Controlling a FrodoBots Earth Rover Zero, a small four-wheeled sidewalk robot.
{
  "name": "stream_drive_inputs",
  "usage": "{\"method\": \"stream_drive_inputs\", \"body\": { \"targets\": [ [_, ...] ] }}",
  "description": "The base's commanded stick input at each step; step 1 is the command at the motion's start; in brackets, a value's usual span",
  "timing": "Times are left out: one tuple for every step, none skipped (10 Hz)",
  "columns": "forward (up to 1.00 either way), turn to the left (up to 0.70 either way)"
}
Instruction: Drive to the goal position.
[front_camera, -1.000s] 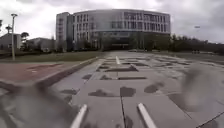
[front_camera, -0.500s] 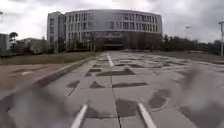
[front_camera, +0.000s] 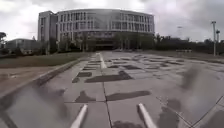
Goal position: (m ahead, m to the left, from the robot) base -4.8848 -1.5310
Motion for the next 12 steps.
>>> {"method": "stream_drive_inputs", "body": {
  "targets": [
    [1.0, -0.27],
    [1.0, -0.27],
    [1.0, -0.27],
    [1.0, -0.27],
    [1.0, -0.27],
    [1.0, -0.27],
    [1.0, -0.27],
    [1.0, 0.0],
    [1.0, 0.0],
    [1.0, 0.0],
    [1.0, 0.0],
    [1.0, 0.0]
  ]
}}
